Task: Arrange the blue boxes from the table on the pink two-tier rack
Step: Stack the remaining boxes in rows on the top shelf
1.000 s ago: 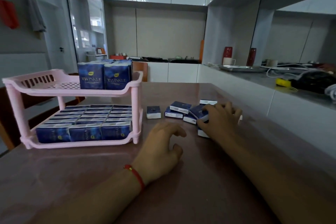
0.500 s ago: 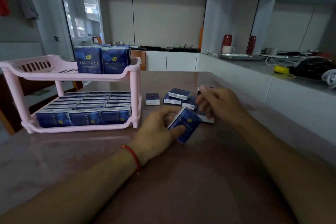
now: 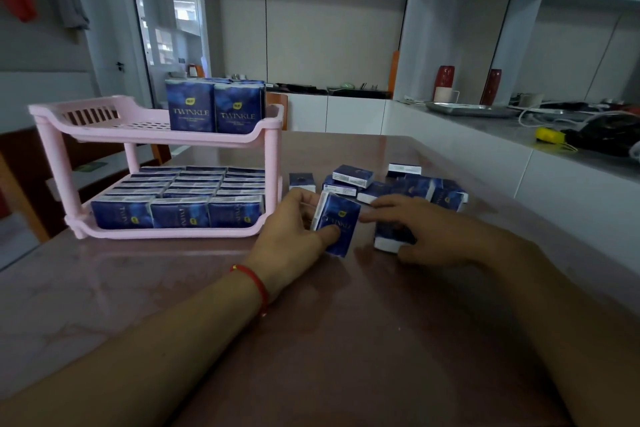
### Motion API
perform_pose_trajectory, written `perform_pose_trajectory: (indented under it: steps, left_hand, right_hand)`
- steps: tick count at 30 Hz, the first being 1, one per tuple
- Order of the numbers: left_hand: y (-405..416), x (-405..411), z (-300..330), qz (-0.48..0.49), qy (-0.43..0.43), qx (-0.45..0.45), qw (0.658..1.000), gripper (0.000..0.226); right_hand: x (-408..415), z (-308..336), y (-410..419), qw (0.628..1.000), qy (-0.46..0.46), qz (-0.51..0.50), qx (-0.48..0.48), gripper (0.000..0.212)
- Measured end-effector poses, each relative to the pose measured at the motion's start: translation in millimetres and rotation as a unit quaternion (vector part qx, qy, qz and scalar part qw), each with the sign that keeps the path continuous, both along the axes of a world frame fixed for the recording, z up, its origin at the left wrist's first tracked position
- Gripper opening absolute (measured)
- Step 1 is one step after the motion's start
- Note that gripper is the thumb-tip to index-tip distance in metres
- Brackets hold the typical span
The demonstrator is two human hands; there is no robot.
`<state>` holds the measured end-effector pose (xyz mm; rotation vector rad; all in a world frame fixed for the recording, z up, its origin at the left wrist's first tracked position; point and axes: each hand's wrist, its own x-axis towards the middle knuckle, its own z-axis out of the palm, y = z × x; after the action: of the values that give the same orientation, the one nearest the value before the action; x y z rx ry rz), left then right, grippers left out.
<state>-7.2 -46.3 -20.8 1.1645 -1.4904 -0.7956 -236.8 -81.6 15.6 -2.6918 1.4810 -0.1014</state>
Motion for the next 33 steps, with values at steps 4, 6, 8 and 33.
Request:
perform_pose_trajectory:
  steps: [4, 6, 8, 33]
  left_hand:
    - [0.2, 2.7, 1.1, -0.004, -0.012, -0.015, 1.000, 0.043]
    - [-0.5, 4.5, -0.3, -0.002, -0.037, -0.035, 0.999, 0.051]
    - [-0.3, 6.5, -2.0, -0.004, -0.065, -0.053, 0.996, 0.057]
    - [-8.2, 14.0, -7.0, -0.100, -0.040, -0.036, 0.994, 0.069]
  right_hand:
    - [-8.9, 9.2, 7.5, 0.999, 0.018, 0.039, 0.032, 0.068]
    - [-11.8, 11.3, 8.4, 0.999, -0.002, 0.043, 0.024, 0.062]
    - [-12.4, 13.5, 10.4, 0.999, -0.021, 0.032, 0.012, 0.056]
    - [37.1, -6.7, 19.9, 0.921, -0.387, -0.018, 0.046, 0.051]
